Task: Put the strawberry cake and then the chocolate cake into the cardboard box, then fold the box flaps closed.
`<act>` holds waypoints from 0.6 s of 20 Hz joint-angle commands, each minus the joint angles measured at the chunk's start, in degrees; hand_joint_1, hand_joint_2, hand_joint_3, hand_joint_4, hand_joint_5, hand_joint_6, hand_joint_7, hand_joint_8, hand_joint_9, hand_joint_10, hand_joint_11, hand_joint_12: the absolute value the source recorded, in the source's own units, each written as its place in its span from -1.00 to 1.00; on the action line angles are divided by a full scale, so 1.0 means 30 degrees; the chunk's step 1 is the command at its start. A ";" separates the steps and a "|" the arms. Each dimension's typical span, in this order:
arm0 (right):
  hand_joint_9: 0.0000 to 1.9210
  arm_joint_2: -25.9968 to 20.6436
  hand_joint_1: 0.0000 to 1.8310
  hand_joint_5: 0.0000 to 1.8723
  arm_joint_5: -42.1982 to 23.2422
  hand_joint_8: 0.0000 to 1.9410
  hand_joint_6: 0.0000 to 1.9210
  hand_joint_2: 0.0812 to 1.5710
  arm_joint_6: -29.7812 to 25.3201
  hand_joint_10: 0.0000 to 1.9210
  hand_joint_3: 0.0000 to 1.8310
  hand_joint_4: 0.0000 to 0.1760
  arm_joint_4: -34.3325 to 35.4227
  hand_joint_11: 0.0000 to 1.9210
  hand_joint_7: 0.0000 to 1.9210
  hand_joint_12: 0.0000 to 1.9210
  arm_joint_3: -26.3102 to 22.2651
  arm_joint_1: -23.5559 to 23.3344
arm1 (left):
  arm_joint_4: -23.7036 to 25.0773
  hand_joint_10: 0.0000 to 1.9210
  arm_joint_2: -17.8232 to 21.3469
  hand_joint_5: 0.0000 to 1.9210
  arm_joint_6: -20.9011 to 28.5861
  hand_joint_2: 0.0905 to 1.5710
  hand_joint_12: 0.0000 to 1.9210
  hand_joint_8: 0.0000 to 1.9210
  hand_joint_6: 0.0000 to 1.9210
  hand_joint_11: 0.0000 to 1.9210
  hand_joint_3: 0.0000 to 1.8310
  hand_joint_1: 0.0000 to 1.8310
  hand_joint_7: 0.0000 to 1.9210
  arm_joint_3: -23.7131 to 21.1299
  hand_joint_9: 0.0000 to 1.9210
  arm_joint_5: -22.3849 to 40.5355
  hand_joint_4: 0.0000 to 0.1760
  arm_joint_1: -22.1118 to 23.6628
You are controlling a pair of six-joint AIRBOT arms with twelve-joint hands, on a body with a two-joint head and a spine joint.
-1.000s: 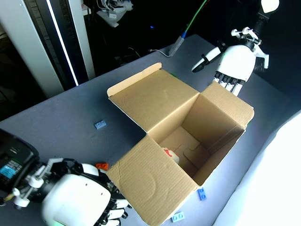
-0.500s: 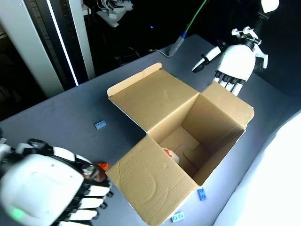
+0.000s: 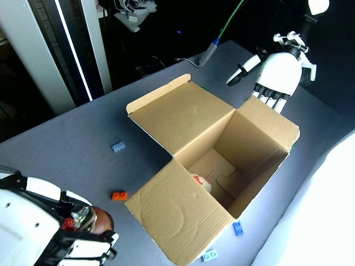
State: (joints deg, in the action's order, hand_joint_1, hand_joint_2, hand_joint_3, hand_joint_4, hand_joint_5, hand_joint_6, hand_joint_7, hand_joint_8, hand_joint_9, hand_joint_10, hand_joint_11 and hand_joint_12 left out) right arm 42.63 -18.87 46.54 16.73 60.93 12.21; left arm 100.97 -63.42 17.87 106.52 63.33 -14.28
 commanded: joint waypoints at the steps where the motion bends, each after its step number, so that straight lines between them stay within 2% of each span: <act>1: -0.39 -0.0196 0.34 0.00 -0.2670 0.46 -0.05 0.46 -0.0068 0.62 -1.00 -1.00 -0.0314 -0.64 -0.13 1.00 0.0018 -0.0500 | -0.1517 -1.00 0.0110 -0.56 0.0033 0.38 0.14 -1.00 -1.00 -0.77 -1.00 -1.00 -0.42 -0.0012 -0.36 0.0154 -0.70 0.0181; 2: -0.35 -0.0114 0.35 0.03 -0.2821 0.40 -0.10 0.44 -0.0066 0.60 -1.00 -1.00 -0.0442 -0.65 -0.08 1.00 0.0010 -0.0899 | -0.1517 -1.00 0.0114 -0.56 0.0052 0.38 0.14 -1.00 -1.00 -0.77 -0.99 -1.00 -0.43 -0.0069 -0.37 0.0154 -0.66 0.0179; 5: -0.45 0.0344 0.32 -0.02 -0.2691 0.49 0.01 0.48 -0.0066 0.64 -0.99 -1.00 -0.0999 -0.69 -0.16 1.00 -0.0022 -0.2352 | -0.1517 -1.00 0.0112 -0.58 0.0081 0.39 0.14 -1.00 -1.00 -0.78 -0.99 -1.00 -0.46 -0.0073 -0.40 0.0032 -0.76 0.0179; 6: -0.47 0.0574 0.32 -0.02 -0.2689 0.51 0.03 0.49 -0.0068 0.66 -1.00 -1.00 -0.1290 -0.70 -0.19 1.00 -0.0047 -0.2688 | -0.1517 -1.00 0.0093 -0.58 0.0079 0.40 0.14 -1.00 -1.00 -0.78 -0.99 -1.00 -0.47 -0.0035 -0.40 -0.0023 -0.74 0.0179; 9: -0.44 0.1248 0.33 0.01 -0.2645 0.48 -0.05 0.47 -0.0070 0.63 -1.00 -1.00 -0.1691 -0.69 -0.15 1.00 -0.0076 -0.3326 | -0.1521 -1.00 0.0075 -0.60 0.0079 0.38 0.14 -0.99 -1.00 -0.78 -1.00 -1.00 -0.46 -0.0027 -0.40 -0.0123 -0.68 0.0181; 11: -0.44 0.1651 0.33 0.01 -0.2870 0.47 -0.03 0.47 -0.0074 0.61 -1.00 -1.00 -0.2010 -0.69 -0.15 1.00 -0.0049 -0.3410 | -0.1521 -1.00 0.0018 -0.59 0.0077 0.39 0.15 -1.00 -1.00 -0.78 -1.00 -1.00 -0.47 0.0017 -0.40 -0.0142 -0.71 0.0181; 12: -0.42 0.1775 0.34 0.04 -0.3002 0.43 -0.08 0.45 -0.0075 0.58 -1.00 -1.00 -0.2180 -0.67 -0.13 1.00 -0.0047 -0.3410 | -0.1521 -1.00 -0.0001 -0.59 0.0073 0.40 0.17 -1.00 -1.00 -0.80 -1.00 -1.00 -0.47 0.0032 -0.41 -0.0142 -0.75 0.0181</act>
State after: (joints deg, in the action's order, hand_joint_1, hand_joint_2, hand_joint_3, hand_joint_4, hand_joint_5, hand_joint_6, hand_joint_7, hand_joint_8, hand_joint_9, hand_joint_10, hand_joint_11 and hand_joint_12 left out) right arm 49.12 -20.40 46.59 9.91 60.64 2.87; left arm 101.01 -63.48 18.04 106.30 62.37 -14.28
